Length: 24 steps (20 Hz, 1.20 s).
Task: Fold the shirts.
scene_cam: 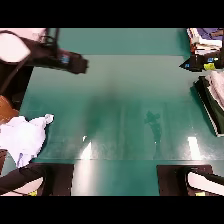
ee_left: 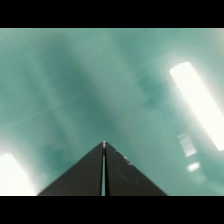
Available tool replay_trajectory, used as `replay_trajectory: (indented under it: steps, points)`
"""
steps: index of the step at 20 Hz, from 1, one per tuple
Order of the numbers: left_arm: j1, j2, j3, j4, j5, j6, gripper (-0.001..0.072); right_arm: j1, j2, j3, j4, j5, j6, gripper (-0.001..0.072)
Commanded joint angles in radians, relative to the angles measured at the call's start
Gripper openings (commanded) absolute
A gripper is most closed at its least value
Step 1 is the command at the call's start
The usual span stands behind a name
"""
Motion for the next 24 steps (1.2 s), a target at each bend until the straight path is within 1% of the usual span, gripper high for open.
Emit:
replay_trajectory:
  steps: [1, 3, 5, 6, 7, 8, 9, 11, 14, 16, 19, 20, 21, 22, 24]
  points:
    - [0.121, 0.142, -0.053, 0.235, -0.231, 0.002, 0.0023, 0.003, 0.000, 0.000, 0.002, 0.007, 0.001, 0.0014]
    - [0.213, 0.238, -0.154, 0.327, -0.303, 0.002, 0.0024, 0.006, 0.000, 0.001, 0.001, 0.006, 0.001, 0.0014]
    - [0.303, 0.310, -0.282, 0.380, -0.353, 0.011, 0.0026, 0.010, 0.000, 0.001, 0.002, 0.008, 0.001, 0.0015]
    - [0.344, 0.322, -0.341, 0.388, -0.367, 0.016, 0.0104, 0.010, 0.000, 0.000, 0.002, 0.009, 0.001, 0.0015]
    - [0.387, 0.325, -0.402, 0.389, -0.371, 0.014, 0.0386, 0.010, 0.000, 0.000, 0.002, 0.009, 0.001, 0.0015]
    - [0.423, 0.325, -0.461, 0.389, -0.362, 0.011, 0.0583, 0.010, 0.000, 0.000, 0.002, 0.010, 0.001, 0.0015]
    - [0.457, 0.325, -0.527, 0.389, -0.340, 0.008, 0.0552, 0.010, 0.000, 0.000, 0.002, 0.017, 0.001, 0.0015]
    - [0.510, 0.325, -0.659, 0.389, -0.267, 0.007, 0.0557, 0.010, 0.000, 0.000, 0.002, 0.024, 0.001, 0.0014]
    - [0.551, 0.323, -0.830, 0.390, -0.168, -0.019, 0.0556, 0.010, 0.000, 0.000, 0.001, 0.029, 0.001, 0.0015]
    - [0.552, 0.319, -0.897, 0.389, -0.135, -0.037, 0.0557, 0.010, 0.000, 0.000, 0.001, 0.028, 0.001, 0.0015]
    - [0.552, 0.319, -0.922, 0.389, -0.131, -0.047, 0.0554, 0.010, 0.000, 0.000, 0.001, 0.028, 0.001, 0.0015]
    - [0.552, 0.319, -0.922, 0.389, -0.133, -0.047, 0.0428, 0.010, 0.000, 0.000, 0.001, 0.028, 0.001, 0.0014]
    - [0.552, 0.319, -0.922, 0.387, -0.137, -0.047, 0.0171, 0.010, 0.000, 0.000, 0.001, 0.029, 0.001, 0.0015]
    - [0.552, 0.319, -0.922, 0.380, -0.137, -0.047, 0.0033, 0.010, 0.000, 0.000, 0.001, 0.029, 0.001, 0.0015]
    - [0.552, 0.319, -0.915, 0.378, -0.146, -0.053, 0.0023, 0.010, 0.000, 0.000, 0.001, 0.029, 0.001, 0.0015]
